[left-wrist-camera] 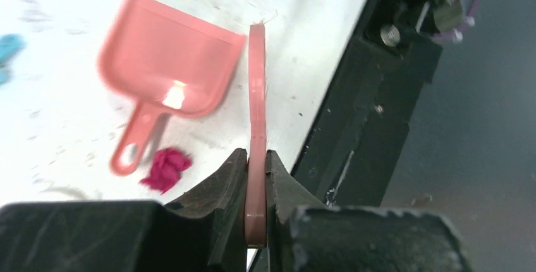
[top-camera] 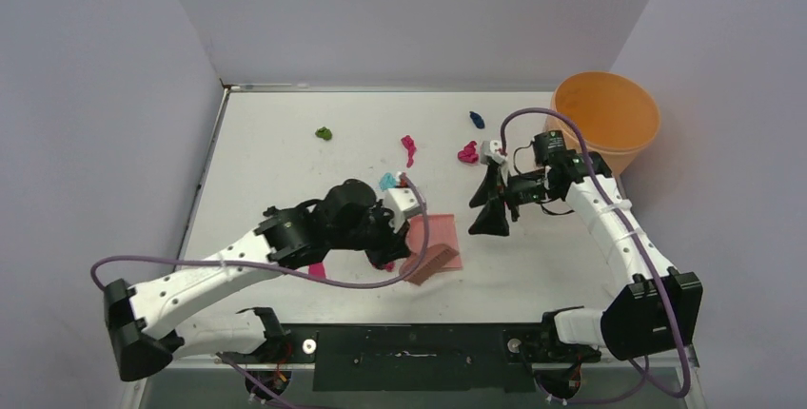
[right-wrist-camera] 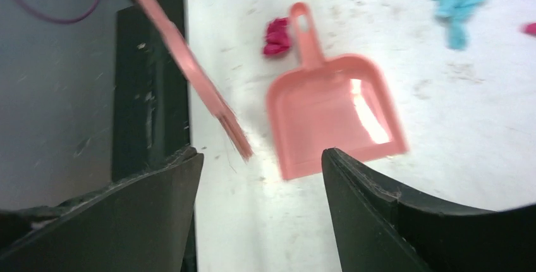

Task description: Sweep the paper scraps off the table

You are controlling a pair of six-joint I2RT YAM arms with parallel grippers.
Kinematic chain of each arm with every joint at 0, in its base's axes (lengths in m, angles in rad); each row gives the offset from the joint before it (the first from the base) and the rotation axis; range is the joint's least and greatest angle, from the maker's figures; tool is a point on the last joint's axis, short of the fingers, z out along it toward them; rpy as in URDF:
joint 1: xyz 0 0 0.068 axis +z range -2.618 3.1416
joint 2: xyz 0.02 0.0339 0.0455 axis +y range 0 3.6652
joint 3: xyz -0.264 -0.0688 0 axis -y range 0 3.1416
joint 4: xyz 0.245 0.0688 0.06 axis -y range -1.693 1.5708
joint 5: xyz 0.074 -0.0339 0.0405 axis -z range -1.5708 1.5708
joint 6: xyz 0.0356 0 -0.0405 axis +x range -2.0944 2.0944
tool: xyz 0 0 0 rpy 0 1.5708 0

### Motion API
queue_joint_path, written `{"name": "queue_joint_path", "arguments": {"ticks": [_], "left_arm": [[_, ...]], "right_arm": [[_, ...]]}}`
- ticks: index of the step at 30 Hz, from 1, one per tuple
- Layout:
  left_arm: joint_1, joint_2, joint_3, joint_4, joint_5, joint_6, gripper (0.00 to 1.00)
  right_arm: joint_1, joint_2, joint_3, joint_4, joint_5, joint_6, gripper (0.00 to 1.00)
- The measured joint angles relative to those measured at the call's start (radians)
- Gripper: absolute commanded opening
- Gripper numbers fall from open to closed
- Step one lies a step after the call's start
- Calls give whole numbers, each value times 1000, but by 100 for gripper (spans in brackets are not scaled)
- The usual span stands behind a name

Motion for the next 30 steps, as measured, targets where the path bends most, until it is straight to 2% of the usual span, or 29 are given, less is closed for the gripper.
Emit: {"name": "queue_joint_path", "arguments": {"ticks": [2,4,6,9,11,15,18,26,30], "left_arm": [[2,-109,-26,-13,-93,-34,0],[4,-227,-39,-16,-209,-72,0],[5,-340,-55,-16,-351,-124,0],[5,-493,-115,-19,-584,-221,0],[6,-573,-170,-29,-725,-270,0],[6,-652,-290,-56,-965,-337,0],[6,-666,-332,-105,-1078,-372,0],[6,-755,-339,-124,-1291,-404,0],[6,-770,-344,-124,-1340,-404,0]], "right_arm": [[-16,-18,8,153,32,172,74],[16,-56,-27,314,132,330,74],[94,-103,-88,455,261,455,69],[234,-121,-130,577,421,587,52],[302,-77,-125,645,496,655,52],[344,70,-82,716,640,772,56],[378,171,-37,734,740,847,60],[475,364,42,756,822,1026,52],[484,415,54,751,889,1113,53]]}}
